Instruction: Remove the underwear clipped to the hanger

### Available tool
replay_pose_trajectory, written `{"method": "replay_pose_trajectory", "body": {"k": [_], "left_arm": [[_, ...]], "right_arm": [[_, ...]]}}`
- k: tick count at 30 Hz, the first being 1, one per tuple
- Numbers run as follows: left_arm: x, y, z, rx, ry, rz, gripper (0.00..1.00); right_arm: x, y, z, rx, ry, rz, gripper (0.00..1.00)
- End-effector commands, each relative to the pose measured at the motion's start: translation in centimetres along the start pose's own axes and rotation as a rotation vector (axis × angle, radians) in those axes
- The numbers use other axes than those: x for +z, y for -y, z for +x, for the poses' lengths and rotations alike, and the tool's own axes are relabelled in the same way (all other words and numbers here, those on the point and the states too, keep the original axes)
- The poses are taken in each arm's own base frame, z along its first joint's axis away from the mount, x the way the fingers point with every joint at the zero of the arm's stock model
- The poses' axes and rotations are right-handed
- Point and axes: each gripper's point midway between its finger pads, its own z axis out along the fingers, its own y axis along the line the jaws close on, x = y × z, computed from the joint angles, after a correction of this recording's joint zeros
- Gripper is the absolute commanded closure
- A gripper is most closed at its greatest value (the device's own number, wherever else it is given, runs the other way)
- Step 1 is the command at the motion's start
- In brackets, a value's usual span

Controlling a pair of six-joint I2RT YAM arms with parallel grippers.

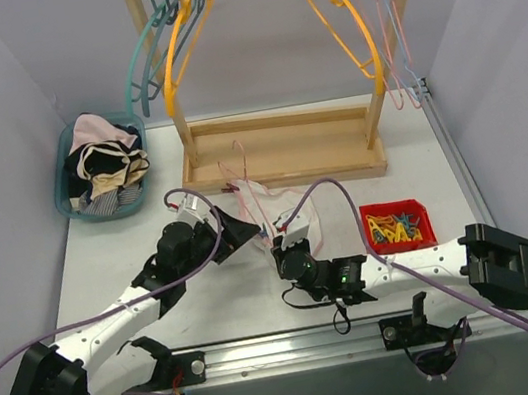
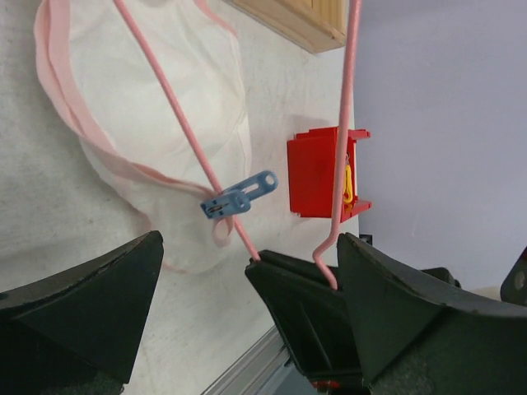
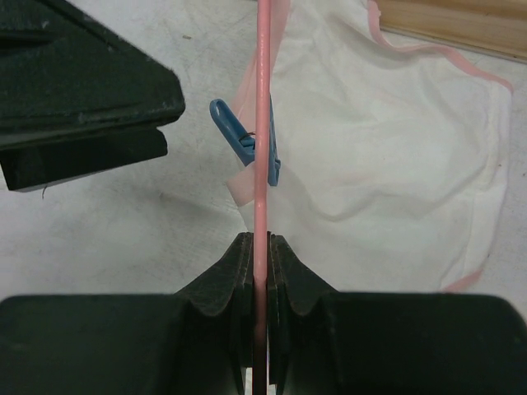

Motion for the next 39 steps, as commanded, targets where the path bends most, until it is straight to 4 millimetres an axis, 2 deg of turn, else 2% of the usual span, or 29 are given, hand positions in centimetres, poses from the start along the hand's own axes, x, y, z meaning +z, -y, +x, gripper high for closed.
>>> {"method": "replay_pose_trajectory", "body": {"k": [1, 4, 7, 9, 11, 12, 16, 18, 22, 29, 32, 33, 36, 37, 39], "left_arm": [[0.6, 4.0, -3.4, 0.077, 0.140, 0.078, 0.04], [1.2, 3.9, -3.8, 0.130, 0.145, 0.006, 0.03], [1.9, 2.7, -3.4, 0.171, 0.117, -0.090, 0.00], [2.3, 1.9, -3.0, 0.184, 0.096, -0.127, 0.09], [2.5, 0.9, -2.7, 0.196, 0.083, -0.167, 0.12], [2.5, 0.6, -2.6, 0.201, 0.079, -0.178, 0.18], [2.5, -0.7, -2.3, 0.206, 0.070, -0.224, 0.25], [2.1, -0.8, -2.2, 0.190, 0.081, -0.213, 0.25], [2.2, 0.4, -2.8, 0.188, 0.103, -0.174, 0.27], [4.3, -0.7, -0.9, 0.194, 0.001, -0.194, 0.35], [4.1, -1.1, -0.5, 0.197, -0.006, -0.199, 0.48], [4.0, -1.3, -0.5, 0.197, -0.007, -0.202, 0.60], [3.3, -1.9, -0.1, 0.191, -0.010, -0.208, 0.76], [2.9, -1.9, -0.1, 0.188, -0.004, -0.203, 0.77], [2.4, -2.9, 0.4, 0.176, -0.006, -0.221, 0.78]], "right_arm": [[0.1, -0.4, -0.4, 0.019, 0.034, 0.015, 1.00], [0.1, -0.5, -0.4, 0.012, 0.032, 0.016, 1.00], [0.2, -0.5, -0.4, 0.011, 0.032, 0.021, 1.00], [0.2, -0.4, -0.6, 0.015, 0.037, 0.026, 1.00], [0.1, -0.4, -0.7, 0.016, 0.040, 0.029, 1.00], [0.0, -0.4, -0.8, 0.021, 0.042, 0.028, 1.00], [-0.1, -0.2, -1.4, 0.026, 0.055, 0.036, 1.00], [-0.3, -0.1, -1.5, 0.029, 0.061, 0.040, 1.00], [-0.3, 0.0, -1.7, 0.029, 0.064, 0.040, 1.00], [-0.3, 0.0, -2.0, 0.031, 0.068, 0.046, 1.00], [-0.5, 0.3, -2.3, 0.035, 0.077, 0.055, 1.00], [-0.5, 0.4, -2.3, 0.035, 0.077, 0.061, 1.00], [-0.6, 0.6, -2.5, 0.038, 0.083, 0.069, 1.00], [-0.7, 0.7, -2.6, 0.039, 0.086, 0.071, 1.00], [-0.7, 0.9, -2.8, 0.046, 0.090, 0.077, 1.00]]}}
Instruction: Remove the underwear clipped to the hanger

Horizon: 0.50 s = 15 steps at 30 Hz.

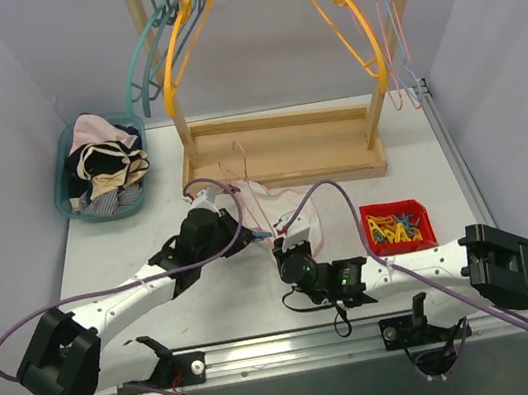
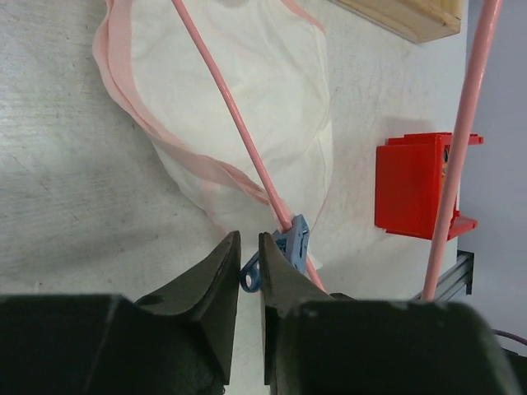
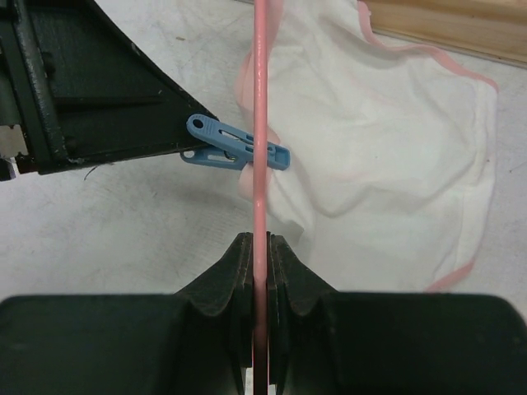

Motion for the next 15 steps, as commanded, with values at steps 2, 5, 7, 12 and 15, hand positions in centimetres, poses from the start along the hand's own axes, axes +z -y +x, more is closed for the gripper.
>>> {"method": "replay_pose_trajectory", "body": {"k": [2, 5, 7, 12, 15], "left_arm": [[-1.0, -0.5, 0.5, -0.024, 0.017, 0.019, 0.78], [-0.9, -1.4, 1.5, -0.066, 0.007, 0.024, 0.78], [-0.8, -1.9, 2.2, -0.110, 0.012, 0.035, 0.76], [-1.6, -1.3, 2.0, -0.171, 0.050, 0.111, 0.42], [-2.7, -0.3, 0.6, -0.193, 0.105, 0.144, 0.15]], "right_arm": [[-0.3, 0.7, -2.8, 0.065, 0.078, 0.051, 1.00], [-0.2, 0.8, -2.8, 0.065, 0.076, 0.057, 1.00], [-0.1, 0.8, -2.7, 0.062, 0.071, 0.055, 1.00], [0.1, 0.7, -2.4, 0.052, 0.060, 0.051, 1.00], [0.1, 0.6, -2.3, 0.050, 0.057, 0.050, 1.00]]}}
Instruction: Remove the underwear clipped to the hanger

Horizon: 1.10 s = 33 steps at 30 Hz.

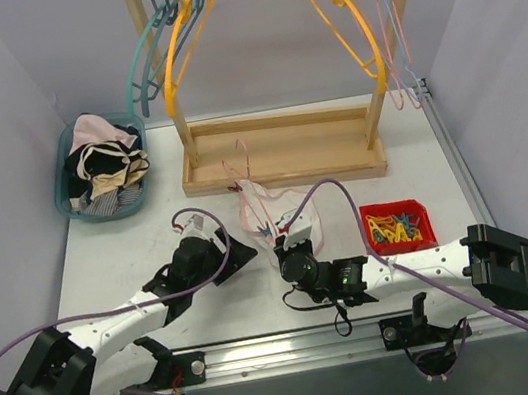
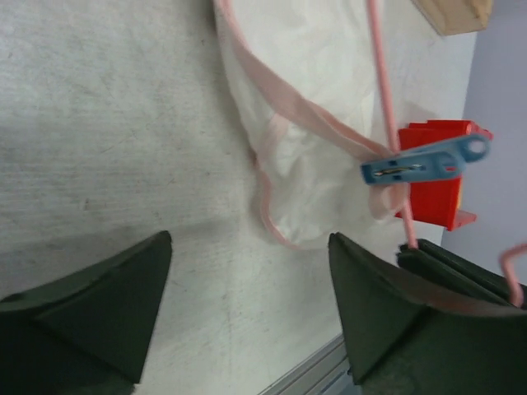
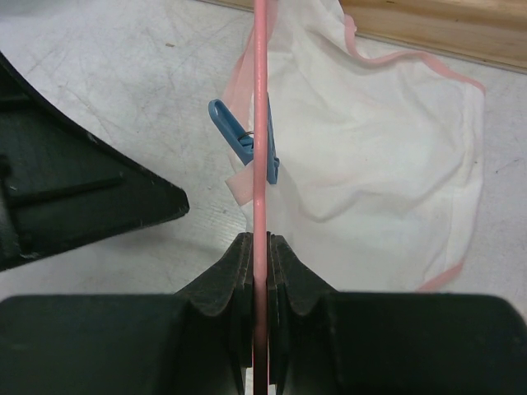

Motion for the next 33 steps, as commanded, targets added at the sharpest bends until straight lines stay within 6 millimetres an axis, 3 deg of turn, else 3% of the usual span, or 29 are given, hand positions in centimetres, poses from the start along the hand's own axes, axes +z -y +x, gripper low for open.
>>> {"method": "replay_pose_trajectory", "body": {"k": [1, 2, 5, 8, 14, 19, 33], "left_arm": [[-1.8, 5.7, -3.8, -0.050, 0.147, 0.186, 0.09], [-2.1, 5.6, -4.0, -0.055, 0.155, 0.180, 0.03], [-3.4, 7.4, -5.2, -0.057, 0.196, 0.231, 0.06], [-3.5, 8.9, -5.7, -0.029, 0.176, 0.220, 0.06], [-1.1, 9.1, -5.3, 0.029, 0.110, 0.147, 0.06], [-0.3, 10.7, -6.1, 0.113, 0.113, 0.124, 0.06], [2.3, 9.8, -5.5, 0.206, 0.015, -0.008, 0.06]], "right_arm": [[0.1, 0.1, -1.9, 0.044, 0.048, 0.029, 1.00], [0.1, 0.1, -1.9, 0.043, 0.046, 0.028, 1.00], [0.1, 0.1, -1.8, 0.037, 0.045, 0.028, 1.00], [0.2, 0.1, -1.7, 0.033, 0.042, 0.028, 1.00], [0.1, 0.0, -1.9, 0.038, 0.045, 0.024, 1.00], [0.1, 0.0, -1.8, 0.035, 0.043, 0.023, 1.00], [0.0, 0.1, -2.1, 0.036, 0.050, 0.025, 1.00]]}}
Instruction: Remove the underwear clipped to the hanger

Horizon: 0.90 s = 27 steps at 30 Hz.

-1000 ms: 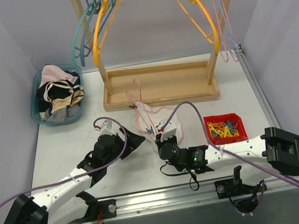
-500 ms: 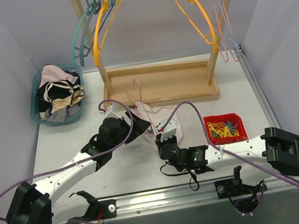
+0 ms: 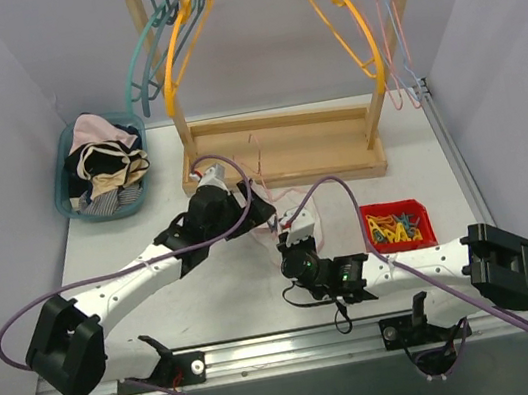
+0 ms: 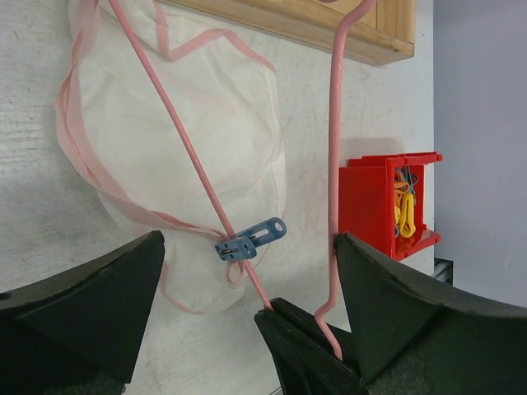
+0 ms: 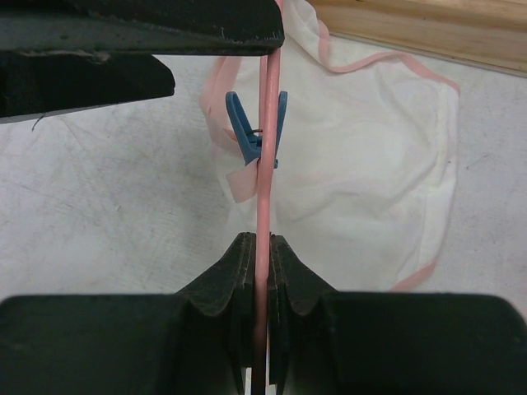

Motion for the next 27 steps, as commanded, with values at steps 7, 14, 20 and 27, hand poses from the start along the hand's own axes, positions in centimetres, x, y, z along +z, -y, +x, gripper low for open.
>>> {"method": "replay_pose_trajectory", "body": {"k": [7, 14, 20, 27], "left_arm": [[-1.4, -1.3, 0.1, -0.018, 0.031, -0.036, 0.05], [-2.6, -1.5, -0.6, -0.036, 0.081, -0.028, 0.04], [-3.5, -2.7, -0.3, -0.062, 0.109, -0.038, 0.04], [-4.3, -3.6, 0.0, -0.069, 0.113, -0.055, 0.04]], "right_arm": [[-0.5, 0.0, -2.3, 0.063, 0.065, 0.011, 1.00], [-1.3, 1.9, -3.5, 0.062, 0.107, 0.076, 1.00], [-3.0, 6.3, -6.6, 0.057, 0.177, 0.210, 1.00], [-3.4, 8.8, -7.4, -0.045, 0.139, 0.253, 1.00]]}}
